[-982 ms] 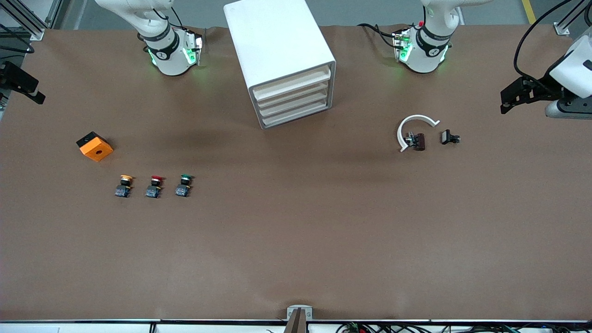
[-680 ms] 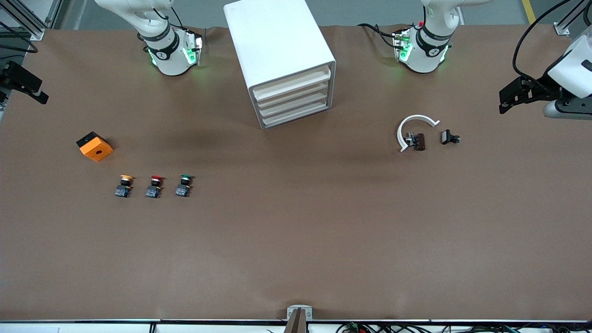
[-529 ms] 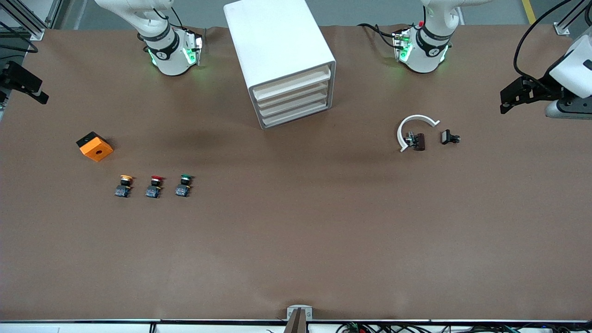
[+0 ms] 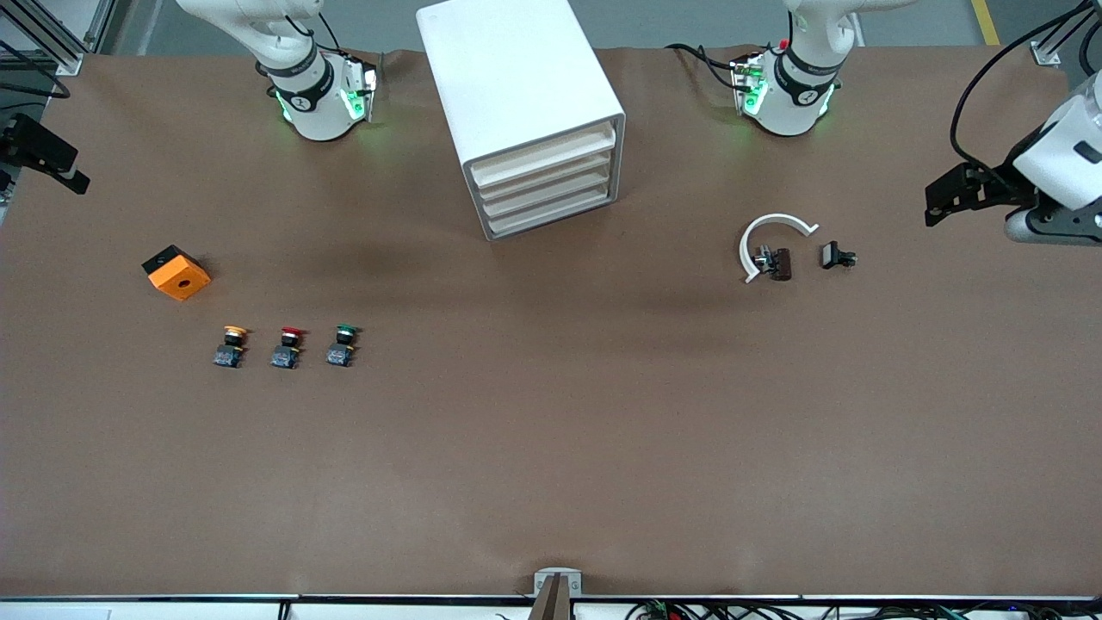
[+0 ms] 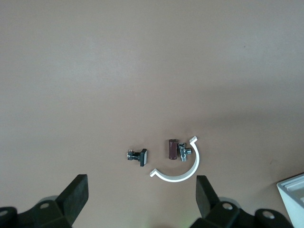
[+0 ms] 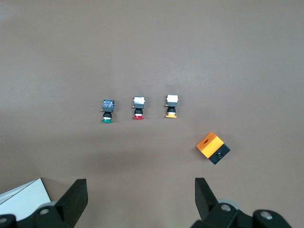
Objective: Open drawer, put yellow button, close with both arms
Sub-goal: 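Move the left gripper toward the white drawer cabinet's drawer handle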
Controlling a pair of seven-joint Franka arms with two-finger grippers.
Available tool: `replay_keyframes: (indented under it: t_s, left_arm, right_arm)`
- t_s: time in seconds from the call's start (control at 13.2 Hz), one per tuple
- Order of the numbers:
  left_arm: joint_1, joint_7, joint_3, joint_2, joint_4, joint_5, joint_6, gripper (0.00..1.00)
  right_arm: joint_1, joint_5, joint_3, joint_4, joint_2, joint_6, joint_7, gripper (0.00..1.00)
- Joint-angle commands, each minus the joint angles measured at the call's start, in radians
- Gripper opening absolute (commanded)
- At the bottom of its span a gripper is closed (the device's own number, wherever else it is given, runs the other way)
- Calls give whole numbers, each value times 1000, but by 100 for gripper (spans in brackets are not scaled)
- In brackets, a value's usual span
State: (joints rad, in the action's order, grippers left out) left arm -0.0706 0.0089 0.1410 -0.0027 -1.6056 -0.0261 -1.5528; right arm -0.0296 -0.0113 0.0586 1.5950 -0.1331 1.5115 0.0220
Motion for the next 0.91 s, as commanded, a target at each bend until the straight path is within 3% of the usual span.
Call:
replay_keyframes:
  t_s: [0.0,0.45,0.83]
  left_arm:
    - [8,-142,6,41,21,31,-1,100]
    - [116,-790,91,157,15,78,5,100]
    - [242,-1307,95,274,23,191,-4,100]
  right_arm:
    - [0,-9,3,-23,3,-5,-7,100]
    - [-13,-4,9,-21,13,-16,-10,100]
    - [-33,-9,10,-23,53,-16,-1,100]
